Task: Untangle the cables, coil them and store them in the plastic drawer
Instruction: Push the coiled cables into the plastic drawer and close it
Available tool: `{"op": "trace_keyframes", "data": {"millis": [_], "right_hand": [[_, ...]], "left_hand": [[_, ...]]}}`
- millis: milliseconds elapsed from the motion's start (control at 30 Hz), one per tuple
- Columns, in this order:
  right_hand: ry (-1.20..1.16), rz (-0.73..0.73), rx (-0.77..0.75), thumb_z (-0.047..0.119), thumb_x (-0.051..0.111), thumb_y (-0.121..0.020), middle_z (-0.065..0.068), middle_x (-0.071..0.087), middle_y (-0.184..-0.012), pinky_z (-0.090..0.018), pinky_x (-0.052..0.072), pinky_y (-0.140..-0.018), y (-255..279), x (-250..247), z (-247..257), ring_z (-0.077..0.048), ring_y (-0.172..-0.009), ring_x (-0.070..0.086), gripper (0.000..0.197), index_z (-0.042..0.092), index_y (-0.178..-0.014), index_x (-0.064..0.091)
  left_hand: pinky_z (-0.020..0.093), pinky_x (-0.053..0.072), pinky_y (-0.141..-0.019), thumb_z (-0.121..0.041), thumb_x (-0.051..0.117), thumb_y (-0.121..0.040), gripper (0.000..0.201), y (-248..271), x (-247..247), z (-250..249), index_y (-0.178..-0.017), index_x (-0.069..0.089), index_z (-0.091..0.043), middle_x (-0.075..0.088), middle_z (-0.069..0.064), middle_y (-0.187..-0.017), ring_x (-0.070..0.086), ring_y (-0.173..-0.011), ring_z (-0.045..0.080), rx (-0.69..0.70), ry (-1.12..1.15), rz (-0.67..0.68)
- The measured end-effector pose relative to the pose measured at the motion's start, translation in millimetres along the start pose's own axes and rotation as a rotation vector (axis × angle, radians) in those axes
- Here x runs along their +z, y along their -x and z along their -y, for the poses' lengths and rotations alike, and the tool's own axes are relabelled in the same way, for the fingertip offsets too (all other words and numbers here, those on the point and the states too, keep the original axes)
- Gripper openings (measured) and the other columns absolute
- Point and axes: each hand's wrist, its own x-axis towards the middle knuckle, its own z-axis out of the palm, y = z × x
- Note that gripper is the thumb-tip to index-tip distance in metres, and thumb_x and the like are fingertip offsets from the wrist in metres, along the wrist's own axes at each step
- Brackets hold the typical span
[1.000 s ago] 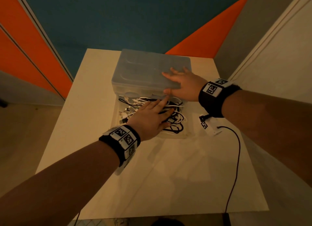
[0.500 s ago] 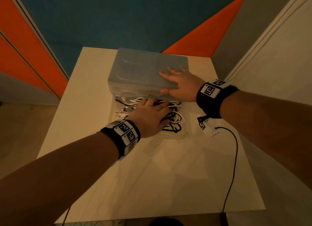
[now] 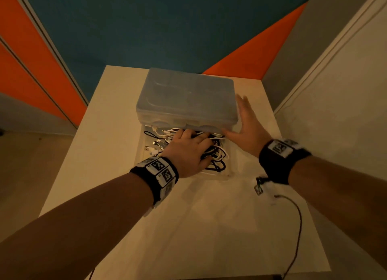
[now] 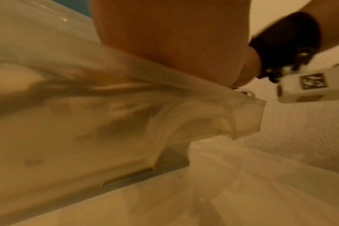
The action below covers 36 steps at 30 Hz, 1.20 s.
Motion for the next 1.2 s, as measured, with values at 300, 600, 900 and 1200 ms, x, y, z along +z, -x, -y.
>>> {"op": "trace_keyframes", "data": {"millis": [300,600,900,1200], "right_hand": [[-0.669,0.229,0.532,0.033,0.057,-0.095,-0.010,0.067,-0.109,-0.030,0.057,-0.066,9.4,29.0,0.6,-0.020,-0.084,0.068,0.041,0.032,-0.133,0.040],[-0.512,0.227,0.552,0.039,0.070,-0.082,-0.013,0.068,-0.107,-0.046,0.060,-0.072,-1.6,30.0,0.7,-0.029,-0.085,0.072,0.065,0.026,-0.136,0.035],[-0.297,0.384,0.558,0.034,0.062,-0.090,-0.001,0.063,-0.102,-0.031,0.055,-0.074,-5.0,-5.6,13.1,-0.018,-0.080,0.067,0.052,0.026,-0.136,0.038],[0.281,0.126,0.016,0.032,0.063,-0.084,-0.008,0.019,-0.157,-0.041,0.025,-0.115,-14.9,-40.0,23.1,-0.026,-0.143,0.021,0.091,0.022,-0.153,0.005]], "left_hand": [[0.048,0.034,-0.106,-0.056,0.042,-0.092,0.049,2.3,-0.1,-2.2,-0.132,0.052,-0.029,0.043,-0.006,-0.152,0.046,-0.122,0.030,0.001,0.042,-0.056],[0.045,0.034,-0.108,-0.054,0.047,-0.092,0.047,3.2,-0.4,0.2,-0.132,0.054,-0.032,0.040,0.001,-0.150,0.049,-0.123,0.029,0.005,0.091,-0.071],[0.045,0.038,-0.107,-0.050,0.049,-0.093,0.047,5.4,-4.2,4.4,-0.135,0.059,-0.029,0.050,0.001,-0.146,0.051,-0.128,0.029,0.043,0.096,-0.072],[0.047,0.021,-0.120,-0.047,0.036,-0.102,0.055,6.2,-5.7,2.6,-0.150,0.028,-0.023,0.037,0.002,-0.158,0.029,-0.147,0.030,0.022,0.104,0.043]]}}
